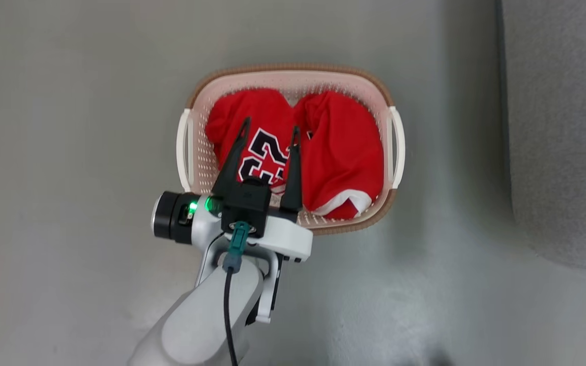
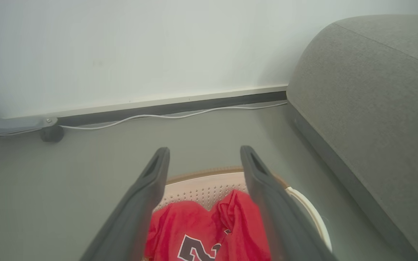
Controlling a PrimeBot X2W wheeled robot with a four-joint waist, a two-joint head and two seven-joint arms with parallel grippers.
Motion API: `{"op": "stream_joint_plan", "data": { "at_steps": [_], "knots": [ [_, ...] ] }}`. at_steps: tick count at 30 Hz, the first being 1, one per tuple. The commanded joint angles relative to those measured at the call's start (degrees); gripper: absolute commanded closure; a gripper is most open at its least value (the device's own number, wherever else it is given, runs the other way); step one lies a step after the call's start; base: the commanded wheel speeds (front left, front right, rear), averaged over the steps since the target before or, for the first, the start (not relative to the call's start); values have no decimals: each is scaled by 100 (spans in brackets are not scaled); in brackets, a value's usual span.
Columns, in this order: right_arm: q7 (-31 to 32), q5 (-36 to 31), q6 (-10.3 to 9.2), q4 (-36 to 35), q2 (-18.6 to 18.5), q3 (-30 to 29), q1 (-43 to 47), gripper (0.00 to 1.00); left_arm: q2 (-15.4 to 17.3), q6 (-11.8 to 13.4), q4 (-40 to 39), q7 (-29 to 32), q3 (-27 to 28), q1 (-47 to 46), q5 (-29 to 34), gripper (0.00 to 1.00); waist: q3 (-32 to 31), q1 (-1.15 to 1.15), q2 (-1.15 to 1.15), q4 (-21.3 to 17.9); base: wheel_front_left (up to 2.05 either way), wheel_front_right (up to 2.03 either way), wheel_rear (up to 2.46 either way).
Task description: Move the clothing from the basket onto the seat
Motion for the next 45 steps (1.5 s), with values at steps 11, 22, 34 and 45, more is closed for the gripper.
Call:
{"op": "stream_joint_plan", "data": {
  "at_steps": [11,22,34,45],
  "knots": [
    [-60,213,40,-744,-273,102,-359,0,28,35,458,-50,-513,-1062,-617,0,1172,0,0,-147,0,0,0],
    [-60,307,40,-1281,-239,356,-593,0,28,-394,2059,-50,-1433,-2180,-1892,0,1715,0,0,-480,0,0,0],
    [-60,333,40,-1557,-70,577,-813,0,28,-465,3256,-50,-2234,-2970,-3136,0,2073,0,0,-802,0,0,0],
    [-60,341,40,-1590,32,659,-930,0,28,-614,3917,105,-2776,-3370,-4233,0,2291,0,0,-1149,0,0,0]
  ]
}}
